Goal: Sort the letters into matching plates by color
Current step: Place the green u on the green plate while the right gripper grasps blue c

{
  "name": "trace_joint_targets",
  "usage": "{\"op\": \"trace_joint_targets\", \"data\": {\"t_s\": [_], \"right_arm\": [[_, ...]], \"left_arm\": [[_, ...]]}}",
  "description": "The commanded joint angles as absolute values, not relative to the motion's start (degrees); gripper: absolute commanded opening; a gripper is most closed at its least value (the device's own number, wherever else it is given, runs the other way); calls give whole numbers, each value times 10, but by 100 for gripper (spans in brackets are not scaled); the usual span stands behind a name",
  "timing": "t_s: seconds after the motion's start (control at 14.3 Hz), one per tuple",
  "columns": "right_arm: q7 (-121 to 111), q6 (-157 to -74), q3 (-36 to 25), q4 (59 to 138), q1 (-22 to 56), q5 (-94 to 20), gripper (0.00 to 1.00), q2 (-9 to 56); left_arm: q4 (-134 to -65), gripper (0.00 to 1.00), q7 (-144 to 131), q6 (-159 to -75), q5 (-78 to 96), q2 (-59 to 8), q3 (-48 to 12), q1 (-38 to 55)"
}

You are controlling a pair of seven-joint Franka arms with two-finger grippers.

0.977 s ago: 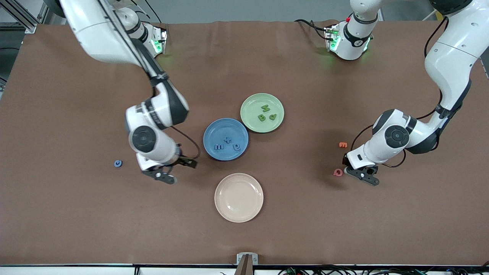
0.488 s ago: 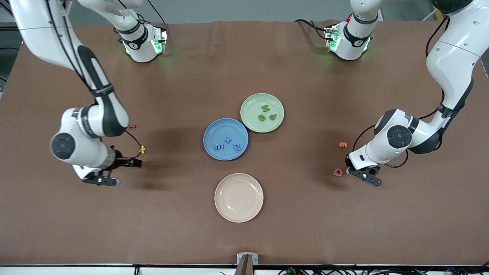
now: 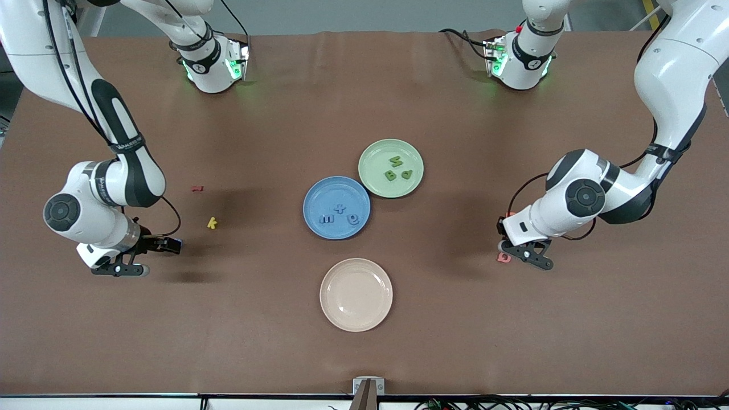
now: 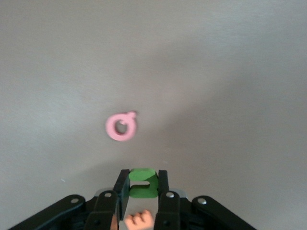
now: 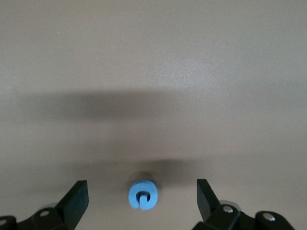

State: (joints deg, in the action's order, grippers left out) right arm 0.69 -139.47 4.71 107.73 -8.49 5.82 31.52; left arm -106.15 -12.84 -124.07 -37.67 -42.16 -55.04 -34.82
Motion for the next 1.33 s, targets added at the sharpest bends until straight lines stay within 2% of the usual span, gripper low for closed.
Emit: {"op": "trace_joint_targets", "data": {"t_s": [0.0,0.14,0.49,0.63,0.77,1.05,1.12,1.26], "right_arm": [[4,-1442,60,1103,-104,78,100,323],[4,-1453,60,1114,-105,78,100,325],[5,-1474,61,1153,-106,77,100,324],[5,-1476,61,1154,-106,77,95,326],[5,-1476,61,1154,-105,77,81,328],[5,-1474,61,1153,-105,77,40,328],[5,-1475,61,1152,-105,77,31,328],[5,-1474,61,1152,-105,77,14,328]], "left_arm": [[-1063,0,-196,-1198,-360,-413,-585,-347],[-1064,0,-289,-1166,-359,-416,-613,-321],[-1065,0,-556,-1143,-342,-418,-615,-201],[-1064,0,-634,-1144,-326,-426,-614,-157],[-1065,1,-686,-1148,-310,-434,-611,-123],[-1069,3,-742,-1157,-308,-464,-606,-91],[-1069,6,-758,-1161,-308,-469,-603,-84],[-1064,25,-770,-1162,-309,-467,-578,-59]]}}
